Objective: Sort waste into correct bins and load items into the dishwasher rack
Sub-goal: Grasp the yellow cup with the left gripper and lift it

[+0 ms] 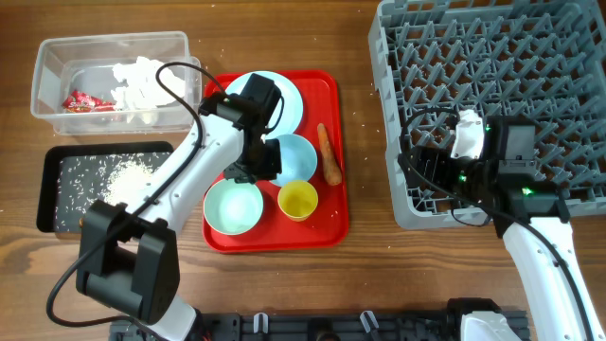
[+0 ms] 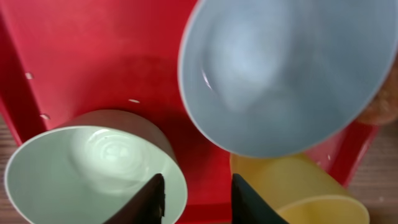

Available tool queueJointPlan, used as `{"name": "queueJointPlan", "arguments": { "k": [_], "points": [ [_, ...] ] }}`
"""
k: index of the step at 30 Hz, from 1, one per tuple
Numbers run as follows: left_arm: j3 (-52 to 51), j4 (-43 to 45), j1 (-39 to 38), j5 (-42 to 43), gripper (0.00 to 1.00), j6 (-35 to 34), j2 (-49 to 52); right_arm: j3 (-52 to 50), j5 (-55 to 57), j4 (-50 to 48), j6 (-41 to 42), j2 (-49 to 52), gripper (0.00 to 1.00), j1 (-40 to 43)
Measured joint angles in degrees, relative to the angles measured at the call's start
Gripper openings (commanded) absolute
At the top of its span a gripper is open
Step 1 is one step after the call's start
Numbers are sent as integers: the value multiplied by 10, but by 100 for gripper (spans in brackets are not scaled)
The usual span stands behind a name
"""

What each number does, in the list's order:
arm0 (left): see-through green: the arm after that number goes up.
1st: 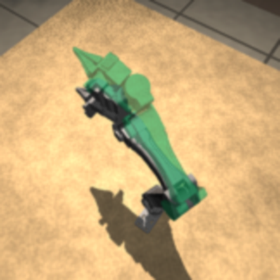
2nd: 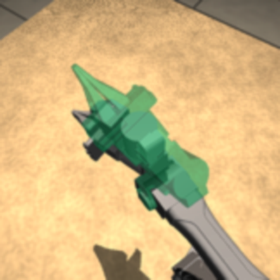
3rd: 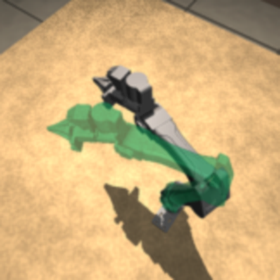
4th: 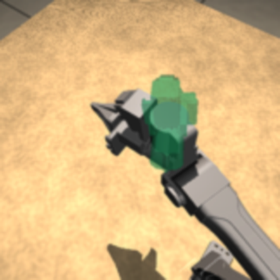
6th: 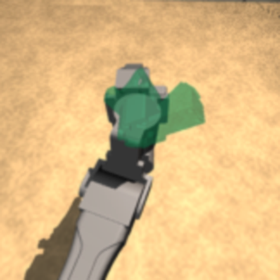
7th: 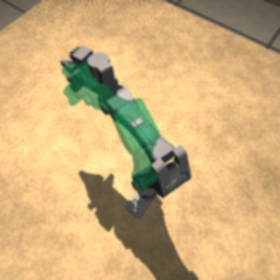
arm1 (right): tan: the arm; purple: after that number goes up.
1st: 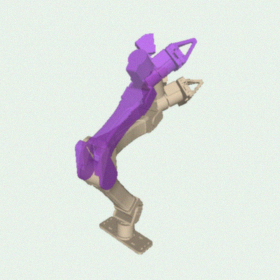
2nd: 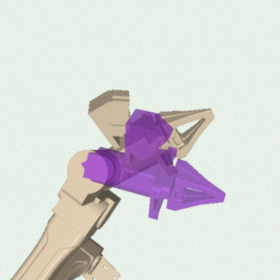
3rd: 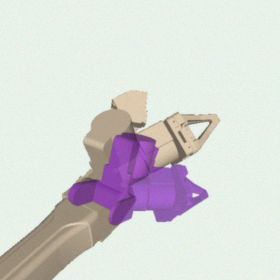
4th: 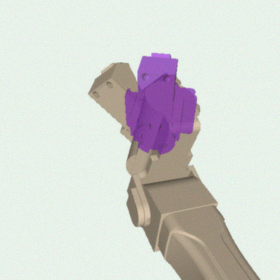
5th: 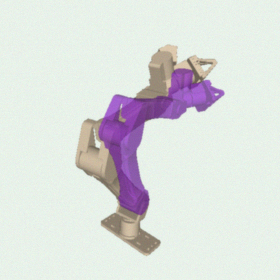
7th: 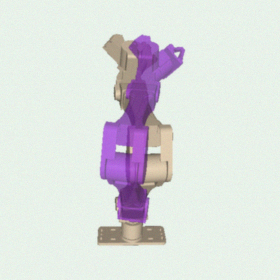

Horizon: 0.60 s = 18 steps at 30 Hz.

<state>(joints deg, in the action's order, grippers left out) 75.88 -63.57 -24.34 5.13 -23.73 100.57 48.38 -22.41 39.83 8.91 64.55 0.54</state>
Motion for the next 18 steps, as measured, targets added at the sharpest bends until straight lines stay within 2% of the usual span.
{"name": "queueJointPlan", "arguments": {
  "k": [2, 5, 12, 16, 18],
  "points": [
    [10, -1, 0, 24, 48, 26, 0, 0, 0, 0, 0, 0, 96, 0],
    [26, 1, -6, 55, 52, 64, -11, 0, 0, 0, 0, 0, 96, 0],
    [26, -13, -71, 58, 53, 100, -30, 0, 0, 0, 0, 0, 96, 0],
    [-22, -6, -103, 15, 47, 103, -31, 0, 0, 0, 0, 0, 96, 0],
    [-50, 19, -102, -2, 36, 106, -31, 0, 0, 0, 0, 0, 96, 0]
  ]
}}
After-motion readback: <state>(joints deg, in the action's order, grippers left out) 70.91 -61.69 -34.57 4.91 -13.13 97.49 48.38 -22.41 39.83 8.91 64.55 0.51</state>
